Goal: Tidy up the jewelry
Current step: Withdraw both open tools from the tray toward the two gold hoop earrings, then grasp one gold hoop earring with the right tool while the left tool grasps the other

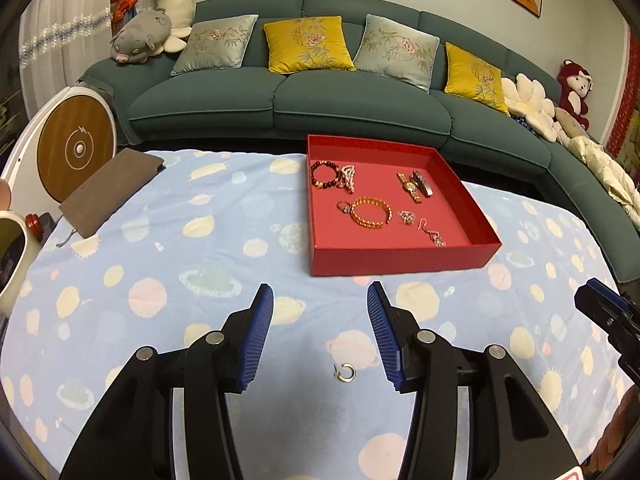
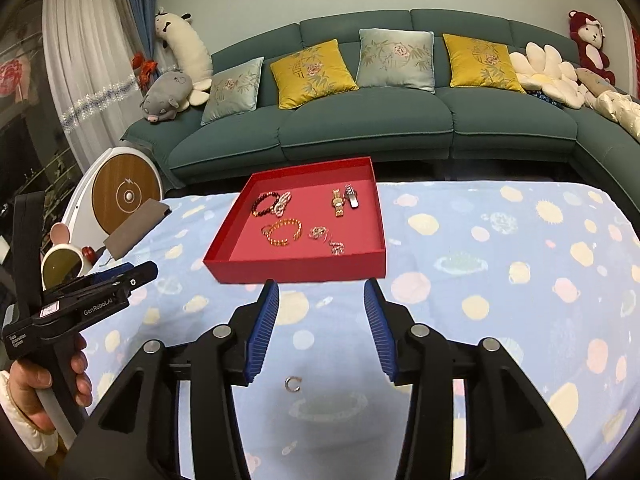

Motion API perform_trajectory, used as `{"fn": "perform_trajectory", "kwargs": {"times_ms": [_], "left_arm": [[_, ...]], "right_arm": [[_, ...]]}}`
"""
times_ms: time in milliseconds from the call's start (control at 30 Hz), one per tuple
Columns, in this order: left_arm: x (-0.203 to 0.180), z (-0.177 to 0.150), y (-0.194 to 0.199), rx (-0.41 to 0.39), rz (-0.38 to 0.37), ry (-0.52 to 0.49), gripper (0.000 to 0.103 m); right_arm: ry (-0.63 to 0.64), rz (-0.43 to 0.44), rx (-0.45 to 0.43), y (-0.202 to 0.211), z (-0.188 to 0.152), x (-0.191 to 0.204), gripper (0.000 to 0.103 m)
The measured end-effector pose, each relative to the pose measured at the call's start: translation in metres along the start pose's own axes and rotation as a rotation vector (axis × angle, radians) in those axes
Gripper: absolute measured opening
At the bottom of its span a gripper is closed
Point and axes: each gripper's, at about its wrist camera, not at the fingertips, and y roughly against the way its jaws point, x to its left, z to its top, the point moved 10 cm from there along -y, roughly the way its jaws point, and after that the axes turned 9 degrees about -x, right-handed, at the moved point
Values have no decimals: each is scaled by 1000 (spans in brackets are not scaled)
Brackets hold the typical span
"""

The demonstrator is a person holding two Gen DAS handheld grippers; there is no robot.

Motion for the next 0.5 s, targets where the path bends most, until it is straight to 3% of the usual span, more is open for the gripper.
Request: {"fn": "perform_trajectory", "kwargs": {"times_ms": [167,500], "left_arm": [[-2,-26,2,34,8,-8,47],[8,-57,-5,75,27,-60,53]], "right_arm": [[-31,16,49,0,-30,5,44],[35,14,125,-13,-71,14,44]]}}
